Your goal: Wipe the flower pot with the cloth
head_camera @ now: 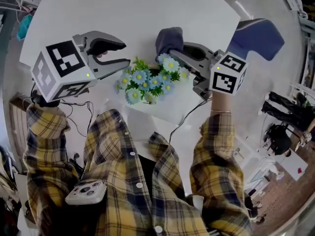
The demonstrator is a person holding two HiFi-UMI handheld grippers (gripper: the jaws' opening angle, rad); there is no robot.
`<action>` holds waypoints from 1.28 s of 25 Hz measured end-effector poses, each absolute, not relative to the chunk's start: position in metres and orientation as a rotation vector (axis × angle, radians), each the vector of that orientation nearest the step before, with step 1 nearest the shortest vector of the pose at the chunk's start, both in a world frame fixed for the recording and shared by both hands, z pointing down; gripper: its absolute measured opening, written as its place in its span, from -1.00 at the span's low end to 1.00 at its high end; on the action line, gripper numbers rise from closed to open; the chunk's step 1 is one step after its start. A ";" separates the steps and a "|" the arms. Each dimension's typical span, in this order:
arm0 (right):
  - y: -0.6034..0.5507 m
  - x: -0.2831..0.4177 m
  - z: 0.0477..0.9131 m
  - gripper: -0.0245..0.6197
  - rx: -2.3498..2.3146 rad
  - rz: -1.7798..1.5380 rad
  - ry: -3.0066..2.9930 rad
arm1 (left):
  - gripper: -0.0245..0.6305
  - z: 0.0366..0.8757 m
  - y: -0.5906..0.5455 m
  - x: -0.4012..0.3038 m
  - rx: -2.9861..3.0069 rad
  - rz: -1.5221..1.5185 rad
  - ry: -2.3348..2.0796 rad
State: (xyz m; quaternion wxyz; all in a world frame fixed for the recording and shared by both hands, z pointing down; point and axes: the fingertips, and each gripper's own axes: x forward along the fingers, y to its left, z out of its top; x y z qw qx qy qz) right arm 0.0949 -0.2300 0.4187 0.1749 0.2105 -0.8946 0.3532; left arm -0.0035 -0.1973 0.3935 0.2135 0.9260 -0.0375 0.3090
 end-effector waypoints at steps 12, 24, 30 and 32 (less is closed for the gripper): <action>-0.202 0.123 0.300 -0.73 1.280 0.656 -2.657 | -0.69 0.296 -0.189 -0.023 2.641 0.385 -0.634; -0.129 0.113 0.205 -0.73 1.518 0.393 -2.717 | -0.74 0.218 -0.155 -0.008 2.754 0.146 -0.732; -0.105 0.110 0.172 -0.73 1.632 0.262 -2.697 | -0.83 0.186 -0.148 -0.004 2.823 0.084 -0.776; -0.103 0.109 0.165 -0.73 1.660 0.231 -2.683 | -0.85 0.179 -0.150 -0.004 2.846 0.083 -0.779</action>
